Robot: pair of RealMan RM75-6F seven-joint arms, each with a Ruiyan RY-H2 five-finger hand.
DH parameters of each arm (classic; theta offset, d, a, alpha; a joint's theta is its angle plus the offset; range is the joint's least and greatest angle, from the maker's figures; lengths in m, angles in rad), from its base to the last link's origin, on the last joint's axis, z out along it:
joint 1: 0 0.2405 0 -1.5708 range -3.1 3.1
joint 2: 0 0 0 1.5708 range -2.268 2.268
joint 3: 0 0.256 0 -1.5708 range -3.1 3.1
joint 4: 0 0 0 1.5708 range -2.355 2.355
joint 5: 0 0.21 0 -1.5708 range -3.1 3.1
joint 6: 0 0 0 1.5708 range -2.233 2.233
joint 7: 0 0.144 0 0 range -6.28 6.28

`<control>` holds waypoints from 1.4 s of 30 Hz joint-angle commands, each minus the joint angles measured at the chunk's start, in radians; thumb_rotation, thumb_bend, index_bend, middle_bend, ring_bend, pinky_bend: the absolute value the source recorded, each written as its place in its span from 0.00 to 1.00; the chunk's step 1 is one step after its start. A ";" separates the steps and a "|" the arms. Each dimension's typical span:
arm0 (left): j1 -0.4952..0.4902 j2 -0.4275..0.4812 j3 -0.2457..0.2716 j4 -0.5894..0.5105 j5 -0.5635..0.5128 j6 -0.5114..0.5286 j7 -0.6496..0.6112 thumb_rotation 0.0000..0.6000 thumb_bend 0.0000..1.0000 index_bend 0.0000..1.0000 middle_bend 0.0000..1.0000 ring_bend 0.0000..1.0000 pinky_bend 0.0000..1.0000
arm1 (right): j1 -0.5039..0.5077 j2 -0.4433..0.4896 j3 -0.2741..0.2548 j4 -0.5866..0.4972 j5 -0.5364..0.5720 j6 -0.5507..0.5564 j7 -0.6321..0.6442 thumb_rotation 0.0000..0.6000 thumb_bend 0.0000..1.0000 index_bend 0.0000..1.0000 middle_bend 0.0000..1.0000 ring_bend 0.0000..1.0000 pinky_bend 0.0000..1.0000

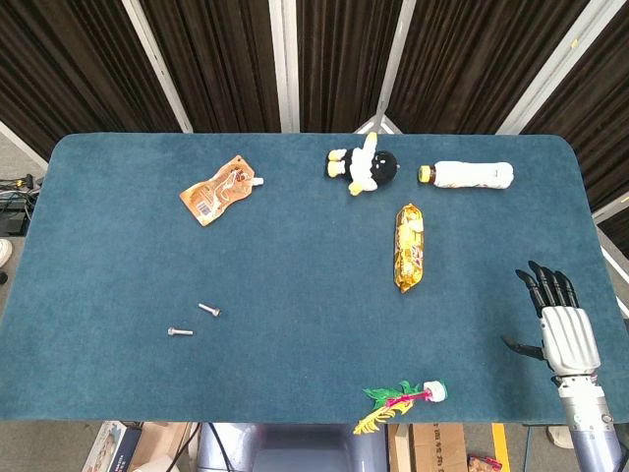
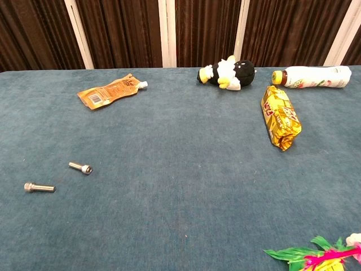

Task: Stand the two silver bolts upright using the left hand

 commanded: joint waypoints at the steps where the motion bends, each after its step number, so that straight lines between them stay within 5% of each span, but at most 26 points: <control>1: 0.000 0.001 -0.002 -0.001 -0.003 -0.004 0.000 1.00 0.43 0.19 0.02 0.00 0.00 | 0.001 0.002 -0.003 -0.003 0.001 -0.006 -0.003 1.00 0.11 0.14 0.07 0.04 0.00; 30: -0.004 -0.016 -0.001 0.002 0.004 -0.038 0.036 1.00 0.41 0.19 0.02 0.00 0.00 | 0.004 0.011 -0.009 -0.016 0.002 -0.022 0.001 1.00 0.11 0.14 0.07 0.04 0.00; 42: -0.081 -0.060 -0.012 0.009 -0.034 -0.174 0.123 1.00 0.41 0.25 0.02 0.00 0.00 | -0.005 0.025 -0.008 -0.023 0.003 -0.009 0.020 1.00 0.11 0.14 0.07 0.04 0.00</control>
